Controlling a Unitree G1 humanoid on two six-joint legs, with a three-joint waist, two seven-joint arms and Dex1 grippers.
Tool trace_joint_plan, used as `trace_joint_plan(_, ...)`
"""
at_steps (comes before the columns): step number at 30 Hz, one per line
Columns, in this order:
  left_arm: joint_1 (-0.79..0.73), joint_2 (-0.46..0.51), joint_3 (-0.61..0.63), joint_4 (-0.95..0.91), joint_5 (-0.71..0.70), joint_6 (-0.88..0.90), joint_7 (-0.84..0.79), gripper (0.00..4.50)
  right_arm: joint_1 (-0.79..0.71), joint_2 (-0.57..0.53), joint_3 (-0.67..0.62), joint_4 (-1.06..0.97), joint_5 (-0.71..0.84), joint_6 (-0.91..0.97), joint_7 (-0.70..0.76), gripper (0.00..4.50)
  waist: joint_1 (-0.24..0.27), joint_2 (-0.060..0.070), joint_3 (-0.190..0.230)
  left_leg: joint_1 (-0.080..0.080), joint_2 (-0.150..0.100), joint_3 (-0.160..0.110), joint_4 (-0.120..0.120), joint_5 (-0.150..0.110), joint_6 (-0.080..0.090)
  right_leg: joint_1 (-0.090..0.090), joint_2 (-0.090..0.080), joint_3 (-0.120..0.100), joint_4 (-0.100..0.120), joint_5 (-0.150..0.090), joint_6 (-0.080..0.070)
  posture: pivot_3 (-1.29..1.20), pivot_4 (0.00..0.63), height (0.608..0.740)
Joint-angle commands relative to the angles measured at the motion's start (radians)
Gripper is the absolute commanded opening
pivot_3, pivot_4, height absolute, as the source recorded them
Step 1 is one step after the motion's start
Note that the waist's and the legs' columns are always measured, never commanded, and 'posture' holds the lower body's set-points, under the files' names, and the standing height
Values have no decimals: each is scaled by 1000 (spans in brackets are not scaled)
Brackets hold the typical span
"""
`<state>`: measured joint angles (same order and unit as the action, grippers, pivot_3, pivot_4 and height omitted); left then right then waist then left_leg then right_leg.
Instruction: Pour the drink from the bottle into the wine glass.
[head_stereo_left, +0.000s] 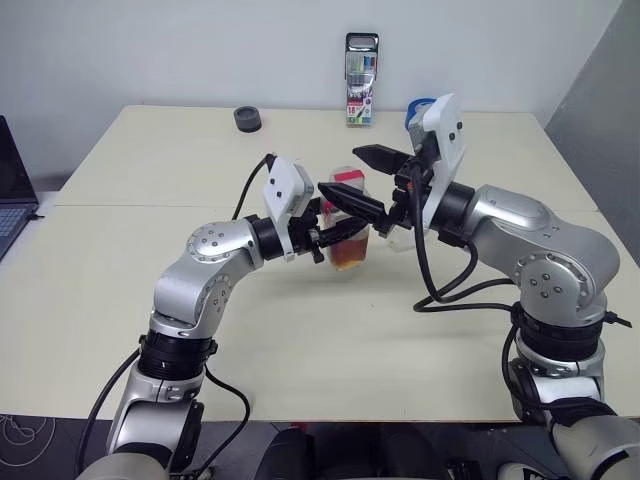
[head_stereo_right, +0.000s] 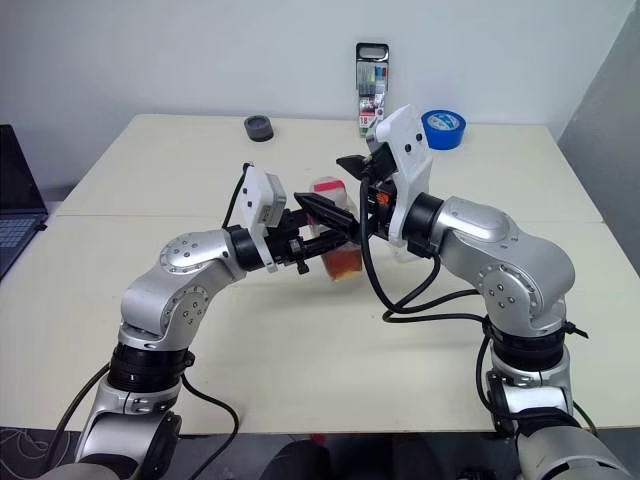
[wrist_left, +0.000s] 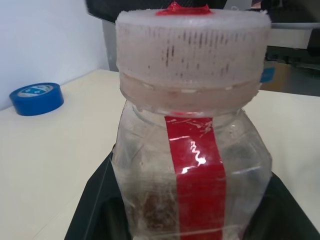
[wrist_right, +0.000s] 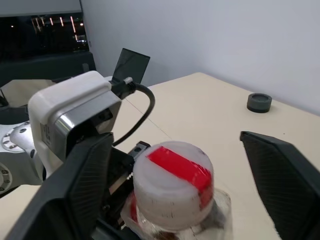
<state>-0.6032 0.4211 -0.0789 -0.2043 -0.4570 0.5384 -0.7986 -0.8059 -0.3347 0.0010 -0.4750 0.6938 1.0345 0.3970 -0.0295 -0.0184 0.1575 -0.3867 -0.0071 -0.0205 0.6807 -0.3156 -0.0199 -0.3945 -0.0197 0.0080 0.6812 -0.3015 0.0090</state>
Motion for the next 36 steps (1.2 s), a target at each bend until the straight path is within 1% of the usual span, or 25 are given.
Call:
trace_joint_plan(1, -25, -1, 5, -49, -14, -13, -9, 1883, -8, -16, -22, -20, 32, -25, 38, 2957, 0, 0, 0, 0, 0, 0, 0, 0, 0, 0, 0, 0, 0, 0, 0, 0, 150, 740)
trace_joint_plan(2, -26, -2, 6, -50, -17, -11, -8, 1883, -7, -21, -22, -20, 38, -24, 47, 2584, 0, 0, 0, 0, 0, 0, 0, 0, 0, 0, 0, 0, 0, 0, 0, 0, 150, 740)
trace_joint_plan(4, -28, -3, 7, -52, -21, -7, -6, 1883, -6, -28, -23, -19, 47, -22, 57, 1991, 0, 0, 0, 0, 0, 0, 0, 0, 0, 0, 0, 0, 0, 0, 0, 0, 150, 740)
trace_joint_plan(5, -29, -4, 8, -53, -23, -6, -5, 1883, -6, -30, -24, -18, 50, -22, 60, 1764, 0, 0, 0, 0, 0, 0, 0, 0, 0, 0, 0, 0, 0, 0, 0, 0, 150, 740)
trace_joint_plan(8, -26, -4, 7, -61, -27, -3, -3, 1883, -8, -43, -23, -6, 53, -28, 78, 1769, 0, 0, 0, 0, 0, 0, 0, 0, 0, 0, 0, 0, 0, 0, 0, 0, 150, 740)
trace_joint_plan(10, -21, -1, 6, -77, -38, 5, -11, 1883, -17, -69, -23, 20, 67, -41, 135, 1769, 0, 0, 0, 0, 0, 0, 0, 0, 0, 0, 0, 0, 0, 0, 0, 0, 150, 740)
trace_joint_plan(13, -19, 8, 12, -125, -87, 47, -35, 1883, -53, -142, -3, 114, 72, -117, 343, 1769, 0, 0, 0, 0, 0, 0, 0, 0, 0, 0, 0, 0, 0, 0, 0, 0, 150, 740)
trace_joint_plan(17, -23, 26, 22, -186, -158, 108, -56, 1883, -136, -183, 45, 304, 53, -245, 635, 1769, -3, 0, 0, 0, 0, 0, 0, 0, 1, 0, 0, 0, 0, 0, 0, 0, 150, 740)
trace_joint_plan(21, -19, 42, 22, -211, -188, 135, -59, 1883, -182, -202, 104, 407, 11, -333, 820, 1769, -2, 0, 0, 0, 0, 0, 0, 0, 1, 0, 1, 0, 0, 0, 0, 0, 150, 740)
trace_joint_plan(24, -26, 49, 20, -206, -189, 137, -63, 1883, -202, -206, 124, 457, -24, -374, 881, 1768, 0, 0, 0, 0, 0, 0, 0, 0, 1, 1, 0, 0, 0, 0, 0, 0, 150, 740)
trace_joint_plan(26, -29, 52, 22, -199, -188, 135, -66, 1883, -222, -206, 118, 479, -34, -368, 879, 1768, 0, 0, 0, 0, 0, 0, 0, 0, 0, 1, 0, 0, 0, 0, 0, 0, 150, 740)
trace_joint_plan(28, -30, 56, 23, -187, -184, 128, -71, 1883, -234, -210, 104, 488, -28, -342, 870, 2542, 0, 0, 0, 0, 0, 0, 0, 0, 0, 0, 0, 0, 0, 0, 0, 0, 150, 740)
trace_joint_plan(29, -30, 58, 24, -182, -182, 124, -73, 1883, -233, -215, 95, 483, -25, -331, 860, 2769, 0, 0, 0, 0, 0, 0, 0, 0, 0, 1, 0, 0, 0, 0, 0, 0, 150, 740)
trace_joint_plan(30, -28, 60, 26, -178, -180, 121, -76, 1883, -229, -219, 88, 473, -24, -322, 849, 3124, 0, 0, 0, 0, 0, 0, 0, 0, 0, 0, 0, 0, 0, 0, 0, 0, 150, 740)
trace_joint_plan(33, -25, 62, 28, -163, -173, 110, -81, 1883, -192, -232, 44, 390, -9, -267, 756, 4175, 0, 0, 0, 0, 0, 0, 1, 0, 0, 0, 0, 0, 0, 0, 0, 0, 150, 740)
trace_joint_plan(34, -24, 63, 28, -160, -171, 107, -81, 1883, -180, -234, 32, 358, 1, -249, 727, 4464, 0, 0, 0, 0, 0, 0, 1, 0, 0, 0, 0, 0, 0, 0, 0, 0, 150, 740)
trace_joint_plan(36, -25, 62, 28, -148, -165, 97, -81, 1883, -144, -232, -3, 269, 29, -190, 636, 4464, 1, 0, 0, 0, 0, 0, 1, 0, 0, 0, 0, 0, 0, 0, 0, 0, 150, 740)
